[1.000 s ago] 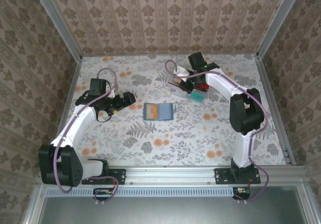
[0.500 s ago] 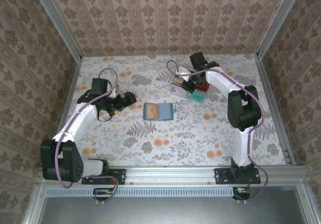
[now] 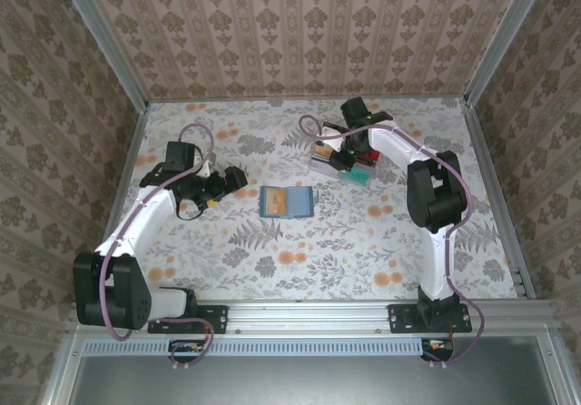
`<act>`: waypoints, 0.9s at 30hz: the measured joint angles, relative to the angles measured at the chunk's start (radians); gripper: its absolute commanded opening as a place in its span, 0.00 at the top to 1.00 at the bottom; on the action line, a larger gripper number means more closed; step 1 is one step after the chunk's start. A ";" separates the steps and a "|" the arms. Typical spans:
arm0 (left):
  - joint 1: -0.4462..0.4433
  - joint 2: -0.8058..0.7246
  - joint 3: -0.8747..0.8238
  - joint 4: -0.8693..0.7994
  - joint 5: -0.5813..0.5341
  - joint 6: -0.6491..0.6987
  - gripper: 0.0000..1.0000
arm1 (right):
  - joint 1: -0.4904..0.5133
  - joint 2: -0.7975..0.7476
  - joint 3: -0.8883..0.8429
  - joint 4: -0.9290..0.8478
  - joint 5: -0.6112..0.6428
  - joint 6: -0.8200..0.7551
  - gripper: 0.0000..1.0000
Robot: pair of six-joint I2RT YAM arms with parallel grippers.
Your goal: Take the credit cards out of the card holder
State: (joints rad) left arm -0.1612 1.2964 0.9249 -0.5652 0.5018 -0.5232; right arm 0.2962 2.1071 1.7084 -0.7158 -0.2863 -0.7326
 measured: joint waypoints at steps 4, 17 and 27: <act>0.000 0.000 0.000 0.001 0.006 0.000 0.00 | 0.000 -0.002 0.006 0.006 0.001 0.014 0.73; -0.009 0.010 -0.024 0.029 0.022 -0.001 0.00 | 0.024 -0.300 -0.175 0.132 0.056 0.309 0.47; -0.105 0.013 -0.061 0.079 0.000 -0.051 0.02 | 0.219 -0.516 -0.423 0.282 0.198 0.888 0.42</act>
State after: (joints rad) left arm -0.2657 1.3090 0.8639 -0.4866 0.5014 -0.5743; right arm 0.5152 1.5913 1.2858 -0.4339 -0.0883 0.1558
